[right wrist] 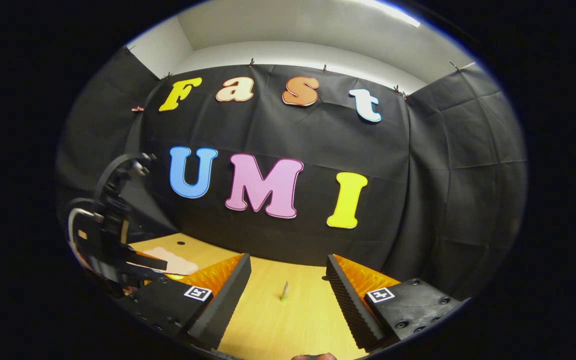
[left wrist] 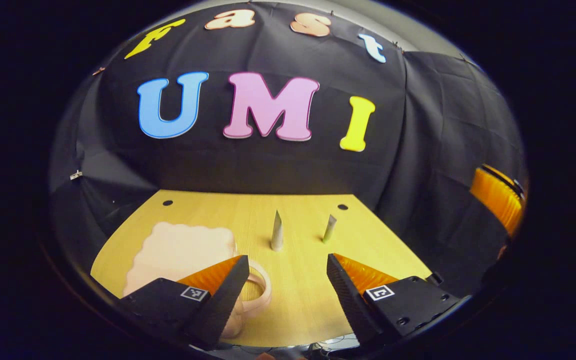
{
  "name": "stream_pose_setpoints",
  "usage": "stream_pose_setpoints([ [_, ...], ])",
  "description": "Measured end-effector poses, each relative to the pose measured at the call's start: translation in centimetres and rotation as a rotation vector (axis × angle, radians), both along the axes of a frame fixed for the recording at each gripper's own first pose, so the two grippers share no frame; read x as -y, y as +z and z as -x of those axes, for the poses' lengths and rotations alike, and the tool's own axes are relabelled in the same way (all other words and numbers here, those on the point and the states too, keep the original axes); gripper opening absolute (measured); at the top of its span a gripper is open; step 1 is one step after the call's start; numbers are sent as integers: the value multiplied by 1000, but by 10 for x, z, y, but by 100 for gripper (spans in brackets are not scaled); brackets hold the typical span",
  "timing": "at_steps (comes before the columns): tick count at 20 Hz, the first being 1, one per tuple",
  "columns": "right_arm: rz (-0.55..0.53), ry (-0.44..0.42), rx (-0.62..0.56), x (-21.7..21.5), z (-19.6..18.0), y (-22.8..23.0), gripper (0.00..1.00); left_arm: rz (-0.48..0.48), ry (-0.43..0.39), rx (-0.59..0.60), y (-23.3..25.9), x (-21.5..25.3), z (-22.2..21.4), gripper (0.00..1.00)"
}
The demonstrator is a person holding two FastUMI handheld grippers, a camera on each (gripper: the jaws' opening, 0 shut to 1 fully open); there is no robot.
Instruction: First open the suitcase, pack the skin care products into it, and then close the suitcase.
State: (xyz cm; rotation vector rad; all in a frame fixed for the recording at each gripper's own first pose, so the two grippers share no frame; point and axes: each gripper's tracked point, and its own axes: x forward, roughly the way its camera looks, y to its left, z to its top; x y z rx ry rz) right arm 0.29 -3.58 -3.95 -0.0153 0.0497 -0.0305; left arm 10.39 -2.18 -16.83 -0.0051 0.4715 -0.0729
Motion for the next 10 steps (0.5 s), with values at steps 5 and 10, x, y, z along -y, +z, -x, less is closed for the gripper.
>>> stream_pose_setpoints([
  [5,-7,55,-71,30,-11,-48,96,-103,100,-257,-86,-2,-35,99],
  [10,-65,102,-105,65,-41,-79,96,-168,197,-449,-145,-15,-66,98],
])
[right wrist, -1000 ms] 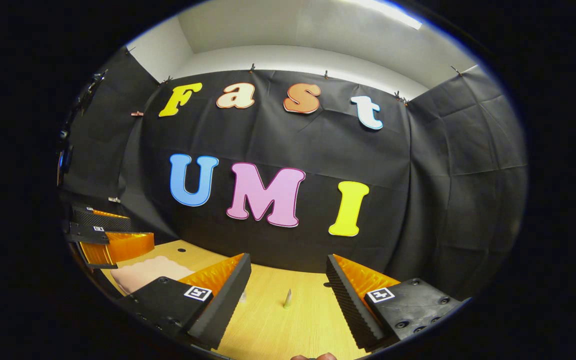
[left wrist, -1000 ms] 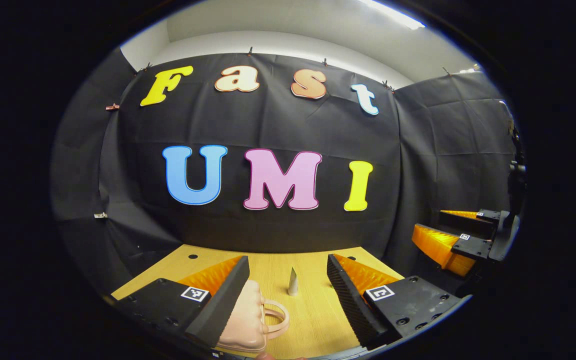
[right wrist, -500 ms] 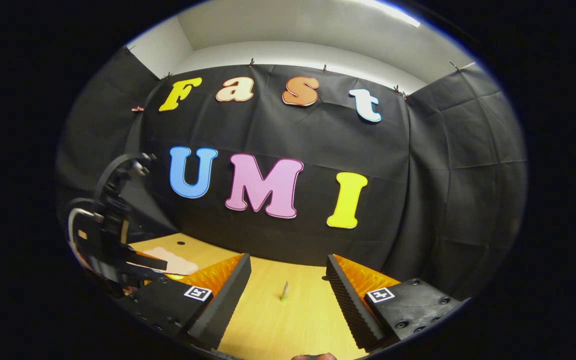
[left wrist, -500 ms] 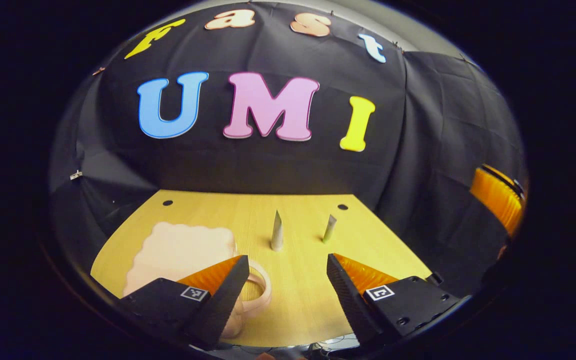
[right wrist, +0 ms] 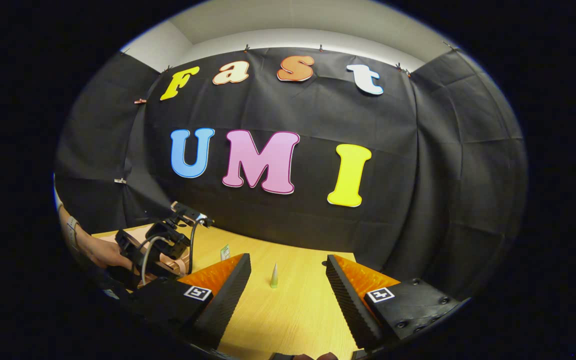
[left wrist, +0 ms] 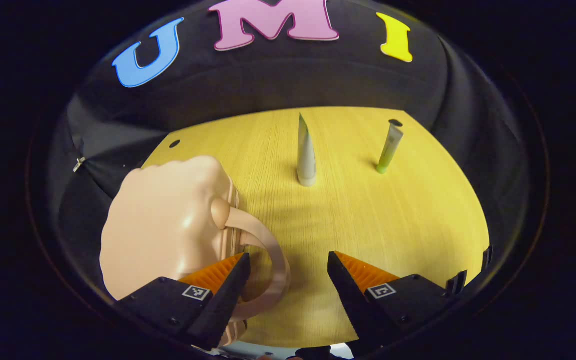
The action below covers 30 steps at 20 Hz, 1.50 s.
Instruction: First open the suitcase, pack the skin care products into it, and then close the suitcase.
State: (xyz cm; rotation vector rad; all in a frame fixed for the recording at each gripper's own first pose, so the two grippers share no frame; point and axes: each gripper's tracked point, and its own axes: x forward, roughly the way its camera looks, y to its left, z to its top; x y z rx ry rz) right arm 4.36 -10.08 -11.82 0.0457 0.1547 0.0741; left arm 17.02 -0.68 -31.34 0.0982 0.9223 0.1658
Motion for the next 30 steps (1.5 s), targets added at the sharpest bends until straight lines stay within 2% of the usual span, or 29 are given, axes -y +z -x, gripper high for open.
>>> stream_pose_setpoints([
  [4,30,-14,-31,35,-19,-25,96,29,47,-61,-22,-6,-4,95],
  [7,-13,-25,-60,48,-24,-38,96,22,49,-67,-21,-9,-2,22],
  [8,-28,-28,-65,50,-25,-40,96,13,28,-66,-18,-8,-3,23],
  [9,-37,-26,-68,49,-26,-41,96,-6,6,-60,-14,-8,-3,17],
  [11,-35,-17,-67,46,-29,-45,96,-39,-16,-53,-2,-8,-4,14],
  [16,-58,-10,-47,31,-39,-39,96,55,-7,29,66,-16,2,12],
  [18,-50,-7,-27,19,-47,-35,96,39,-19,99,113,-36,7,12],
  [20,-60,-4,-27,5,-56,-31,96,-2,-16,173,162,-66,12,12],
  [24,-72,20,13,-29,-73,-9,96,16,65,298,236,-143,37,12],
  [28,-70,25,22,-64,-84,8,96,-147,106,358,282,-264,49,11],
  [30,-71,21,18,-82,-88,14,96,-163,156,351,281,-312,53,11],
])
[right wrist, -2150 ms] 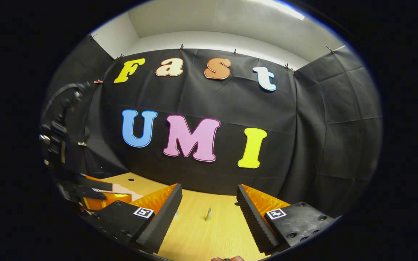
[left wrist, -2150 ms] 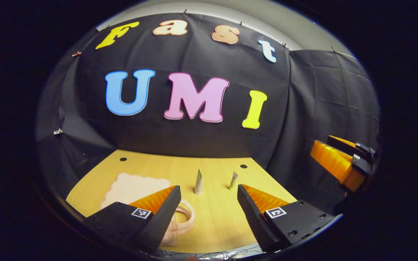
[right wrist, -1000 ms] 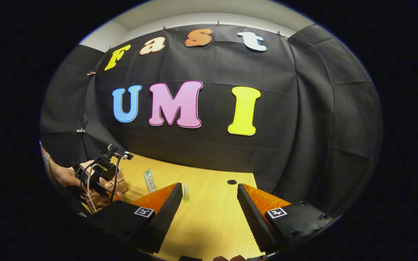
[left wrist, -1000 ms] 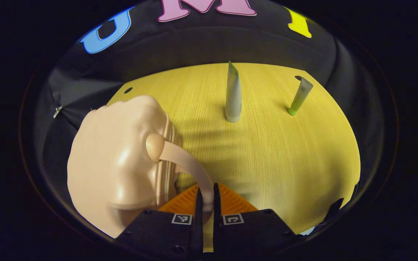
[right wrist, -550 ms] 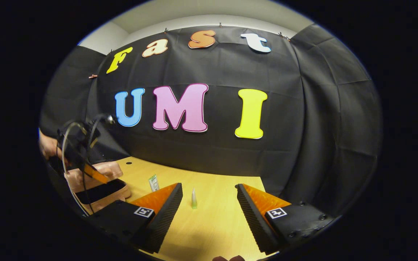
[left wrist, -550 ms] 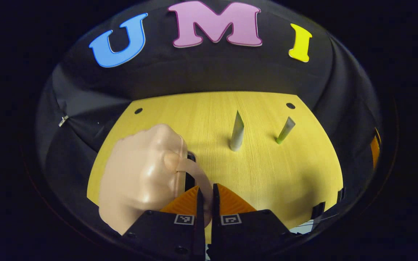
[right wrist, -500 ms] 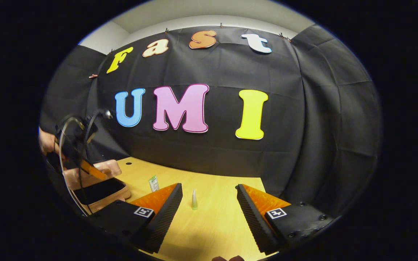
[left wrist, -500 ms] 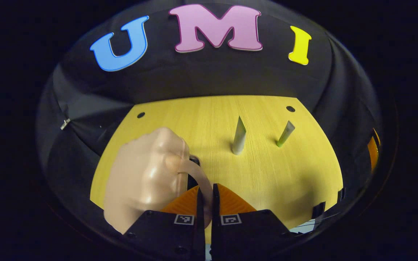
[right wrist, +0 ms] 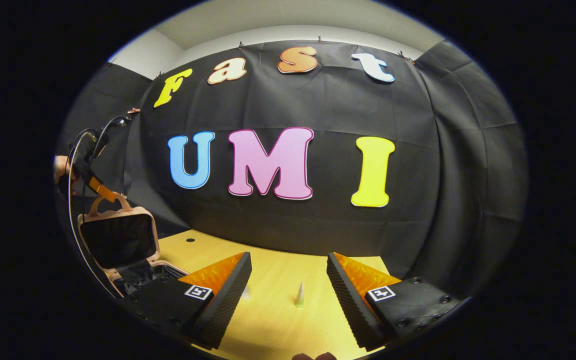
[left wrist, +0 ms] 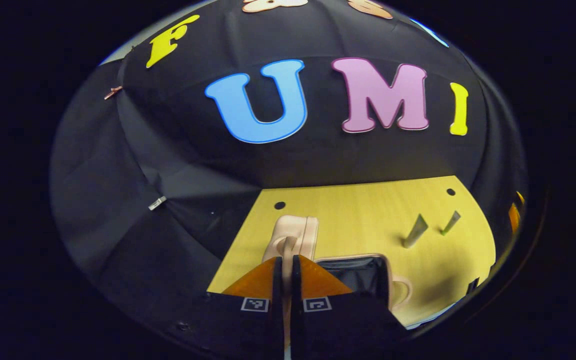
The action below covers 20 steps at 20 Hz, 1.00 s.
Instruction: First open the suitcase, pack the skin care products into it, and then close the suitcase.
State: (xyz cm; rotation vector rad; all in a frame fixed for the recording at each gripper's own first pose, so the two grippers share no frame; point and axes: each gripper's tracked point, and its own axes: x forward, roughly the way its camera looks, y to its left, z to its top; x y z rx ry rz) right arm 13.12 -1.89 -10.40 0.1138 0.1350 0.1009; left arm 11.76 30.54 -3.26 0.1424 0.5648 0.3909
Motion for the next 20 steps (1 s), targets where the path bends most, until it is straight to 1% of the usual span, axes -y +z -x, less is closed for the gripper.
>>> stream_pose_setpoints([
  [1,4,-1,-6,-8,-1,1,96,1,13,4,-5,-22,-3,10],
  [4,14,-11,-39,-30,-4,4,96,-73,62,-35,-31,-115,-5,11],
  [5,14,-17,-58,-36,-5,3,96,-63,100,-40,-45,-135,-5,11],
  [7,34,-36,-102,-46,-7,-3,96,-10,155,-29,-73,-173,-5,10],
  [9,47,-57,-141,-56,-9,-8,96,14,173,-42,-112,-211,-3,11],
  [11,38,-73,-154,-69,-14,-8,96,59,184,-84,-159,-241,-2,11],
  [13,43,-70,-185,-87,-20,-15,96,157,219,-119,-211,-266,1,14],
  [14,49,-64,-205,-95,-22,-20,96,219,236,-126,-233,-270,3,15],
  [15,48,-61,-217,-101,-25,-21,96,263,259,-137,-254,-272,3,12],
  [16,40,-63,-223,-105,-28,-21,96,297,271,-144,-269,-273,4,17],
  [17,32,-73,-225,-108,-32,-20,96,312,287,-155,-280,-279,8,19],
  [18,23,-81,-230,-110,-34,-19,96,305,301,-158,-286,-286,14,22],
  [19,12,-85,-234,-112,-36,-18,96,305,300,-149,-287,-290,14,28],
  [20,4,-95,-231,-112,-38,-15,96,283,302,-142,-284,-293,14,30],
])
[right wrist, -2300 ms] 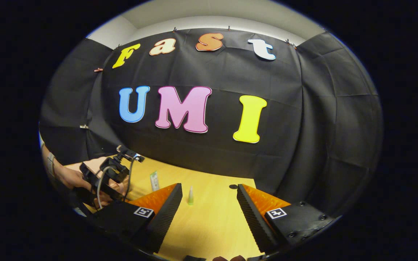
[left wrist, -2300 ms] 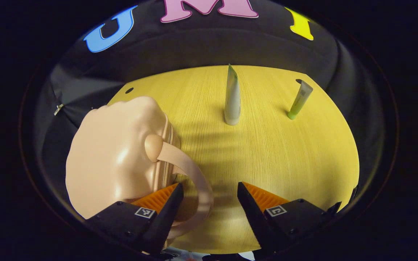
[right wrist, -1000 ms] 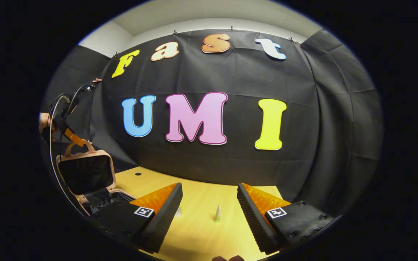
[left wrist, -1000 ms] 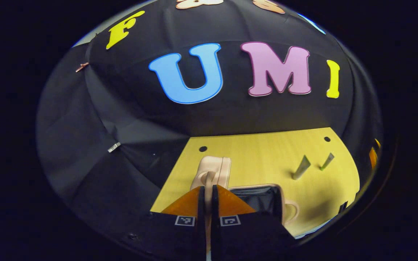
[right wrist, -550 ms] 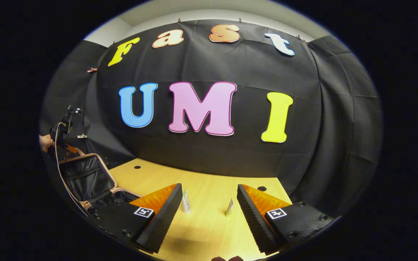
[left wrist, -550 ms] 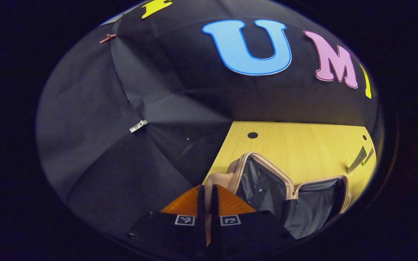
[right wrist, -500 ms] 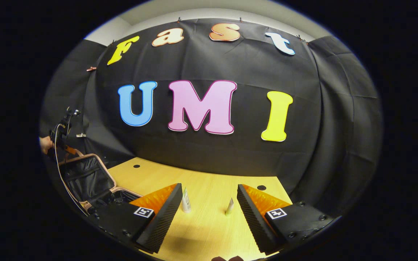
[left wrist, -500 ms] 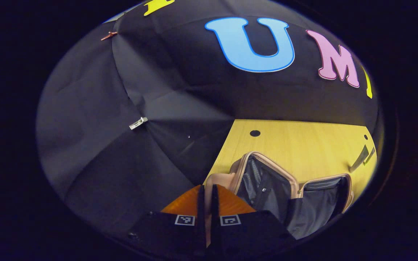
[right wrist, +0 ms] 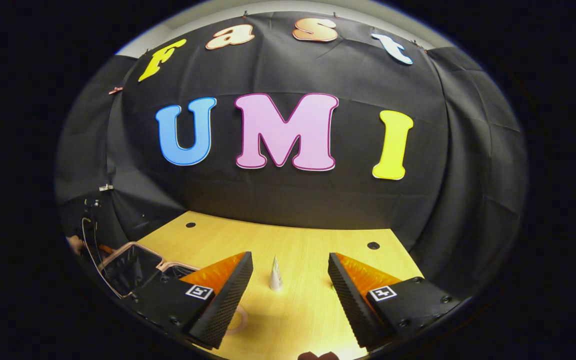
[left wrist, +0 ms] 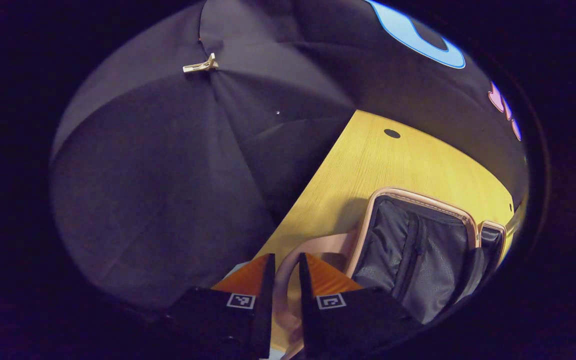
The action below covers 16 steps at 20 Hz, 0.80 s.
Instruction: First open the suitcase, pack the skin care products into it, and then close the suitcase.
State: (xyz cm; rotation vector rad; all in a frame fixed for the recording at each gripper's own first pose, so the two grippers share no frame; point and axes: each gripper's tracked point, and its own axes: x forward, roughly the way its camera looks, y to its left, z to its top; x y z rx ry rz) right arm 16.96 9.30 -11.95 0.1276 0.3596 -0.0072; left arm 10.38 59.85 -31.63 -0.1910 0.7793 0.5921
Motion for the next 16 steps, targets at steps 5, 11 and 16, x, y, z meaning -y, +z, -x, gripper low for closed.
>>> stream_pose_setpoints([
  [5,26,-39,45,16,0,14,96,-103,-86,110,65,14,-12,95],
  [11,87,-66,73,55,2,9,96,-94,-361,351,181,167,-35,94],
  [16,94,-57,111,83,-6,7,96,15,-586,470,226,369,-77,95],
])
